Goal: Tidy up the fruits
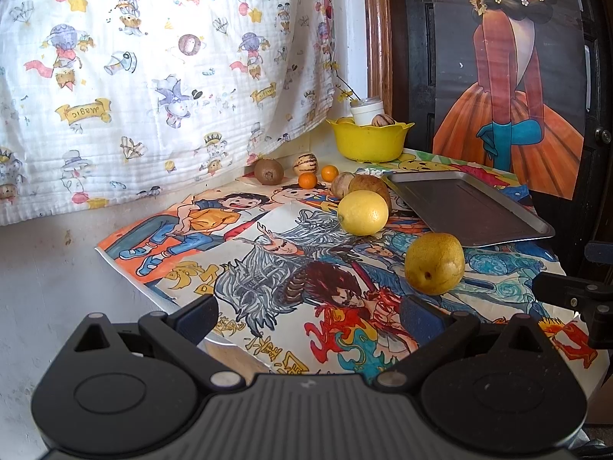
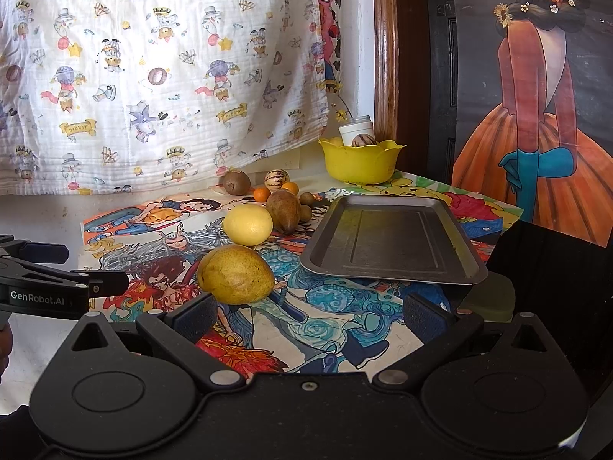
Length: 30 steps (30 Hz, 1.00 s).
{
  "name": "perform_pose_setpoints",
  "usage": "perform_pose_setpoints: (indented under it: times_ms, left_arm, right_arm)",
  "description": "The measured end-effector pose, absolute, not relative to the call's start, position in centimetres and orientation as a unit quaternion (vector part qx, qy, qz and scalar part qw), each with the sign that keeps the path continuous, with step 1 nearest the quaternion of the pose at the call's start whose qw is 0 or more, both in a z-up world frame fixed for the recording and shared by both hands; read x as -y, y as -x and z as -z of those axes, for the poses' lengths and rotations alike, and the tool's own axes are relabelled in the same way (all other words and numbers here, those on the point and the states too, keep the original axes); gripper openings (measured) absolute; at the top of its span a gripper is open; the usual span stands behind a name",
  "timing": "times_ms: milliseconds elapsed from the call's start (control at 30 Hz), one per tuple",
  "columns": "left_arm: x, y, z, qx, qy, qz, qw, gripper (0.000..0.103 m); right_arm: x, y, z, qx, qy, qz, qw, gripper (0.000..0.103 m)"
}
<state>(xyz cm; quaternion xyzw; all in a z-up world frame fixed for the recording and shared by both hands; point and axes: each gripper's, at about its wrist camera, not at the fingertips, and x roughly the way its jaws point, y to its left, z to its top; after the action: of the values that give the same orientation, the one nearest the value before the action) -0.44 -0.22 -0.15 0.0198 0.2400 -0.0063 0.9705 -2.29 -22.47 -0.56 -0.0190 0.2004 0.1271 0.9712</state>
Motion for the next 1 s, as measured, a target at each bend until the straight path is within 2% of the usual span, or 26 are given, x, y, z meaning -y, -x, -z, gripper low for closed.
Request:
perform_pose_setpoints:
  times_ms: [567,1000]
  left_arm:
    - [-0.3,-0.8,0.3,-0.259,-0.010,0.002,0.966,0.103]
    - [-1.8,-6.7,-1.3,-0.299,0.019,0.040,0.953,0.103]
  right_arm:
    - [23.4,1.5,1.0,-0.195,0.030,-0.159,0.967,0.103]
    - [22.9,-1.9,0.2,-0.189,0.088,-0.234,0.950,0.103]
